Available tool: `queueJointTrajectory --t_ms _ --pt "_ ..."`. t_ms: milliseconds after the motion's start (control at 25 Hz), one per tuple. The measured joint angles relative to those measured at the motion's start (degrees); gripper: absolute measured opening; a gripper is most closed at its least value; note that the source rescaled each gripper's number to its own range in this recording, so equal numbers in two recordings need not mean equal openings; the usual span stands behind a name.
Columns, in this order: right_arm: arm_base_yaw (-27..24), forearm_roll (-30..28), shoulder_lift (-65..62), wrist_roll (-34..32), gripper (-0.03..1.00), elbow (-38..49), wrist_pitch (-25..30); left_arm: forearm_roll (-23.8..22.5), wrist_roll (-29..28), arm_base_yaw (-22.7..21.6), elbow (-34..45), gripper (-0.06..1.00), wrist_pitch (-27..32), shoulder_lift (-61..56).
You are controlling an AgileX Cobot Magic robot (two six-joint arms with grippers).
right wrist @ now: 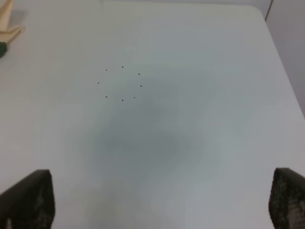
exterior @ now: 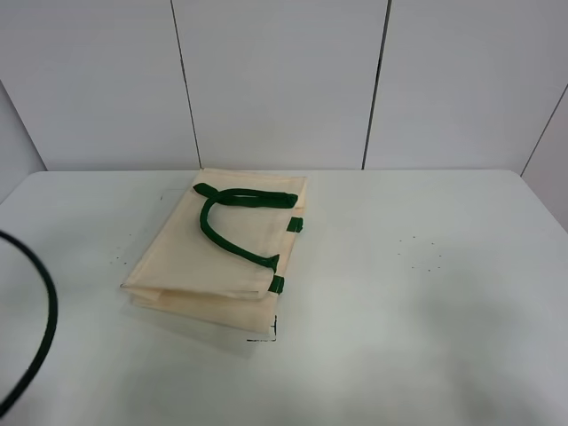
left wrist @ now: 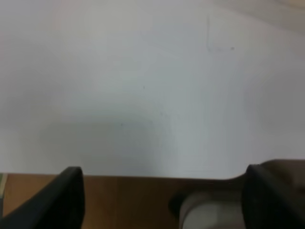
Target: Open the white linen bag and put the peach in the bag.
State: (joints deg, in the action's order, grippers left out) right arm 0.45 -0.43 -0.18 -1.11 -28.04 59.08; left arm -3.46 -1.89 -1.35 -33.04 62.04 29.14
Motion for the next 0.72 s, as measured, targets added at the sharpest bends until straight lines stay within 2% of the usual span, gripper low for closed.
queueJointTrajectory --t_ms 120,400,720 --pt "0.0 0.0 0.0 0.0 1.0 0.0 0.0 1.4 0.2 0.0 3.8 0.96 -1.1 -10.4" --pt "0.0 0.0 0.0 0.0 1.0 0.0 0.0 1.9 0.7 0.0 4.7 0.96 -1.4 -24.5" --pt "0.0 0.0 0.0 0.0 1.0 0.0 0.0 2.1 1.0 0.0 4.7 0.95 -1.4 -29.3"
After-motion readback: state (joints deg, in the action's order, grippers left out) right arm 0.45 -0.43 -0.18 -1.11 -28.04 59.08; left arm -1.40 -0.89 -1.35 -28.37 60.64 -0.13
